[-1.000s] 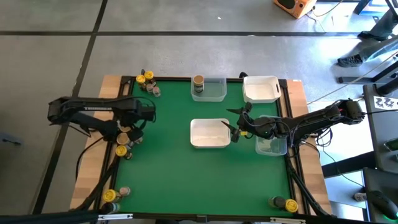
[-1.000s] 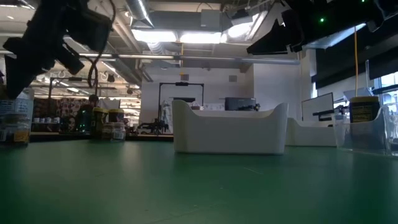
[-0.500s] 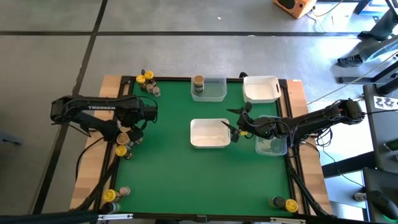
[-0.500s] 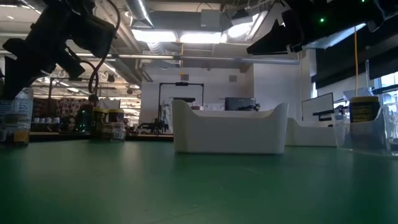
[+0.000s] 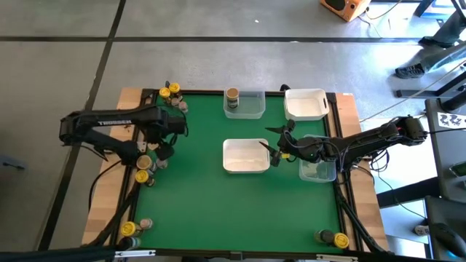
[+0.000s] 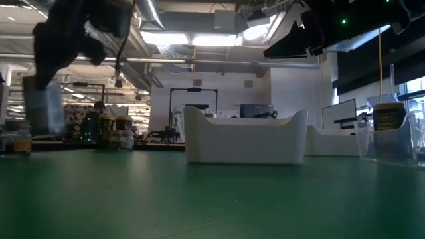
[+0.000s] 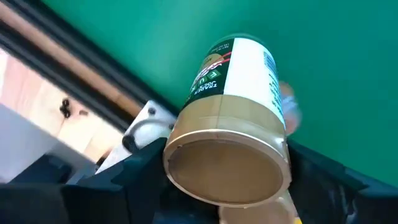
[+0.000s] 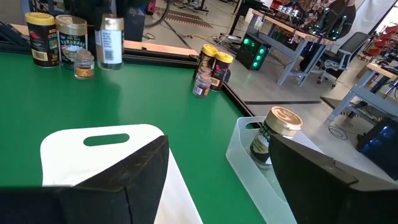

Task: Sort spices by type
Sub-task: Put the golden seasoning bottle into the top transparent bin

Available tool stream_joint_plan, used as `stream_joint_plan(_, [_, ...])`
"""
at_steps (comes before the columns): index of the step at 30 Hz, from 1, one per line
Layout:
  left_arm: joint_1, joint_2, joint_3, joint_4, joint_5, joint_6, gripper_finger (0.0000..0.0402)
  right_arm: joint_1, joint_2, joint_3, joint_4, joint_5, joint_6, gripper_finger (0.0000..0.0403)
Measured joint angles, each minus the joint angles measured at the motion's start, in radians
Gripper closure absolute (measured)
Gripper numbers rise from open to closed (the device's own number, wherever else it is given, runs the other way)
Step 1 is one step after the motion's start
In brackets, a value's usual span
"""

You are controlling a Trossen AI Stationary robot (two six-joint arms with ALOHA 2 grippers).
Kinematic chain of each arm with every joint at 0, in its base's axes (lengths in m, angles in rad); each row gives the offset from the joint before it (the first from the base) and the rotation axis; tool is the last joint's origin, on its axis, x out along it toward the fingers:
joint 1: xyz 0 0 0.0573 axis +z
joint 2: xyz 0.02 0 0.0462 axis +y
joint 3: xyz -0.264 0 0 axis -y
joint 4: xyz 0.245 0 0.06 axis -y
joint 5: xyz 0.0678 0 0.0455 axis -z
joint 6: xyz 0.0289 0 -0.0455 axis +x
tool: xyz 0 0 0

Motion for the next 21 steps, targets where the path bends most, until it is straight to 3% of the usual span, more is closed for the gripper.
stream_joint_plan(7, [0.000,0.000,0.155,0.023,-0.016,-0.010,0.0119,0.000,0.000,0.000,0.000,0.000,0.000,0.0127])
stream_joint_plan(13, [-0.029,0.000,0.208,0.168,-0.015,0.025,0.0118,0.000,0.000,0.000,0.013,-0.008,0.000,0.0127])
stream_joint_plan(21, [-0.088,0.030,0.209,0.415,0.001,0.044,0.0117,0.000,0.035,0.001,0.128,-0.156,0.019,0.0127])
